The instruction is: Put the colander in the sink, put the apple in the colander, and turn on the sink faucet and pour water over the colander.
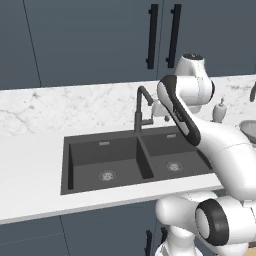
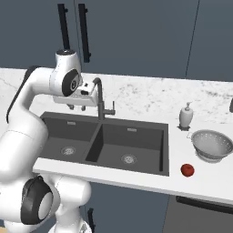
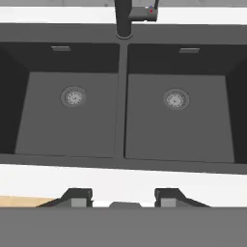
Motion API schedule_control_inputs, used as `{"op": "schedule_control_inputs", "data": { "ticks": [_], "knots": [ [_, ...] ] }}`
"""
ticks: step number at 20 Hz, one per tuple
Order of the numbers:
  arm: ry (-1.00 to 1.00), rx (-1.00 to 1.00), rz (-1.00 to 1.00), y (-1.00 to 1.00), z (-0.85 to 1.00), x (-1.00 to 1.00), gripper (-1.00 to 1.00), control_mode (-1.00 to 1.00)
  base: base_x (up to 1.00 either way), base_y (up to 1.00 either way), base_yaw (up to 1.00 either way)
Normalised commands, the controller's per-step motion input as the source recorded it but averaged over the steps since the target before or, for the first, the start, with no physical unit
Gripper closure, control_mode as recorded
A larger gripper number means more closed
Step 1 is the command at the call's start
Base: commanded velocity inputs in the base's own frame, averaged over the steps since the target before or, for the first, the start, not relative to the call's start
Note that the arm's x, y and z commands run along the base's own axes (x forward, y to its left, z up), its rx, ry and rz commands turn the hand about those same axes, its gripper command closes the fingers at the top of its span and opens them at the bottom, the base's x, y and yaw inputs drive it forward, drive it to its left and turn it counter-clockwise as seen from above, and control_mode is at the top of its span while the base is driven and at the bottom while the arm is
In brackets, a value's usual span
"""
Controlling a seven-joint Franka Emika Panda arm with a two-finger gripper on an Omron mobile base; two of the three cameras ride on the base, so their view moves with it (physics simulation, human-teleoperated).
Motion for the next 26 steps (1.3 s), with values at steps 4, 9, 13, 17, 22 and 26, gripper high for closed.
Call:
{"op": "schedule_control_inputs", "data": {
  "ticks": [4,9,13,17,22,26],
  "knots": [
    [0.0,0.0,0.0,0.0,-0.05,-0.11,-1.0,-1.0,0.0,0.0,0.0],
    [0.05,-0.08,0.0,-0.06,-0.25,-0.34,-1.0,-1.0,0.0,0.0,0.0],
    [0.0,0.0,0.01,-0.34,-0.04,-0.6,-1.0,-1.0,0.0,0.0,0.0],
    [-0.01,-0.06,0.05,-0.45,0.0,-0.53,-1.0,-1.0,0.0,0.0,0.0],
    [0.0,-0.09,0.08,-0.55,0.0,-0.38,-1.0,-1.0,0.0,0.0,0.0],
    [0.02,-0.14,0.07,-0.61,0.0,-0.28,-1.0,-1.0,0.0,0.0,0.0]
  ]
}}
